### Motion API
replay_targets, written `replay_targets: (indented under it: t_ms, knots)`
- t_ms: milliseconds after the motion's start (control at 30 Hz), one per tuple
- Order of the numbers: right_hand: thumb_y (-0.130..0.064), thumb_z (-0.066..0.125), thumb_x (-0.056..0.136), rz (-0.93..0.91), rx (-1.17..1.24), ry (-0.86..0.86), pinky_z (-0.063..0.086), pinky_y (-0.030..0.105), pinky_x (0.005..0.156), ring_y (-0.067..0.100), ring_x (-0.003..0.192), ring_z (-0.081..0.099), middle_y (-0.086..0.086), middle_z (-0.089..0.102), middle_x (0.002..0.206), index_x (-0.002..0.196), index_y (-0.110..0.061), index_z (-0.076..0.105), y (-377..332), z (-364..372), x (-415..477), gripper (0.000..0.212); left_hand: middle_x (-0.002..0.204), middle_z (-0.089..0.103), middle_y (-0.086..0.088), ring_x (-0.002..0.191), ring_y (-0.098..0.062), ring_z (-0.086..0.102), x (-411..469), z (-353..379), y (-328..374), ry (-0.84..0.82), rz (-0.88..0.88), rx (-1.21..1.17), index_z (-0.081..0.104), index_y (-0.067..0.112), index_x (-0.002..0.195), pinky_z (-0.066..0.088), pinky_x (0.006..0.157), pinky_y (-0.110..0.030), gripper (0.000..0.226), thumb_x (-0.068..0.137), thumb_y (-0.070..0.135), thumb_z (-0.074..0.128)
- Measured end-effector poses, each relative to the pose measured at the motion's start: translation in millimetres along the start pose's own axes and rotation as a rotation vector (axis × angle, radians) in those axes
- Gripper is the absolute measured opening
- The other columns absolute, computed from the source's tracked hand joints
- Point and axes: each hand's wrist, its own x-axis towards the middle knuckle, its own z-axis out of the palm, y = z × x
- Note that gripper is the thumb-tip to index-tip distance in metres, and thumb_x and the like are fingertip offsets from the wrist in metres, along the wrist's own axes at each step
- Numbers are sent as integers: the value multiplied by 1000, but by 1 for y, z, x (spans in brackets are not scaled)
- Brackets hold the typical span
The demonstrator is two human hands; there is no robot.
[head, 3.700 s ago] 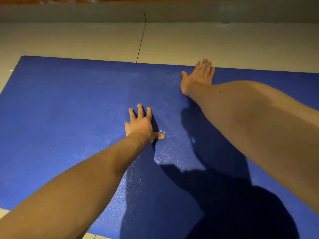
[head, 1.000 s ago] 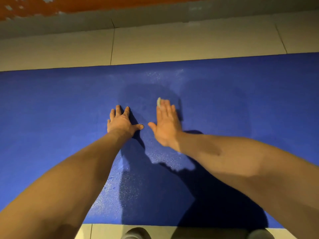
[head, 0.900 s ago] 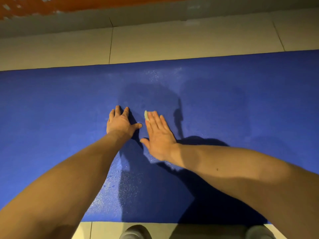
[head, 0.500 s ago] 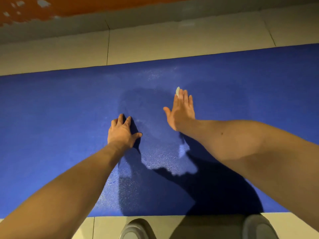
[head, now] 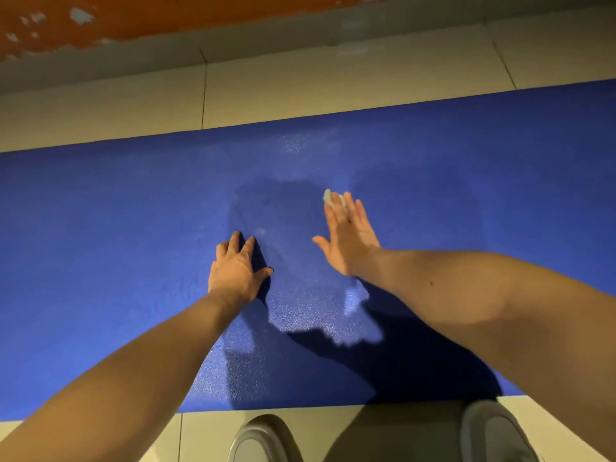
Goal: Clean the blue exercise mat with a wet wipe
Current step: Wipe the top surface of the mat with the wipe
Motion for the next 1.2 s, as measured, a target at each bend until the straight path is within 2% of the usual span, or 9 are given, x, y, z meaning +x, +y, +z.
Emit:
replay_targets:
  t_ms: [167,333,433,500,667,733,933,1033,1200]
  knots:
    - [-62,19,102,76,146,8,1,51,125,38,153,-15,18,-23,164,155,3,-17,-42,11,-18,92,165,13,-6,144,-32,17,-10,4,-4,2,23,12,24,20,158,32,117,-47,86,90,56,63]
    - [-60,21,103,-311,80,8,-6,48,125,30,151,-27,11,-28,164,156,-2,-18,-79,24,-82,87,166,11,-4,147,-29,13,-11,5,-4,2,12,-24,23,21,158,31,117,-47,88,89,56,64]
    - [-57,26,104,-424,34,71,-2,47,126,29,155,-12,10,-13,168,159,-4,-4,-54,24,-70,82,166,11,-4,147,-30,13,-12,5,-5,4,25,-22,22,21,159,30,118,-47,88,90,56,64]
    - [-55,29,105,-301,-33,83,5,49,126,34,156,-2,13,-5,169,159,-1,-1,-27,19,-49,82,166,11,-4,146,-30,13,-13,4,-7,-11,32,-15,22,21,159,29,118,-47,88,90,56,63]
    - [-60,22,103,107,143,-12,-3,48,126,33,154,-15,11,-16,167,157,-1,-15,-5,7,-18,88,166,9,-3,146,-31,13,-21,7,-10,-29,49,-1,20,22,159,29,119,-47,87,91,57,62]
    - [-60,26,102,102,246,-12,0,49,126,34,154,-15,14,-17,167,156,1,-16,-29,10,-30,92,166,8,-3,146,-31,14,-24,8,-11,-31,52,11,19,22,159,28,119,-47,87,91,57,61]
    - [-61,24,102,-258,148,-52,-11,47,124,29,150,-30,10,-30,163,155,-3,-21,-99,33,-115,91,166,9,-4,147,-31,14,-24,9,-9,-20,47,24,20,22,159,31,116,-48,87,91,56,62]
    - [-60,23,102,-351,88,46,-6,46,125,28,153,-21,9,-21,166,157,-5,-15,-82,39,-105,87,166,9,-4,147,-31,14,-25,9,-9,-16,49,25,20,21,159,30,117,-48,86,92,57,60]
    - [-58,26,104,-63,57,22,-3,47,126,32,155,-10,11,-16,168,158,-2,-12,-15,27,-51,86,166,9,-2,146,-30,15,-34,10,-12,-35,53,32,21,21,159,31,116,-47,84,93,55,60]
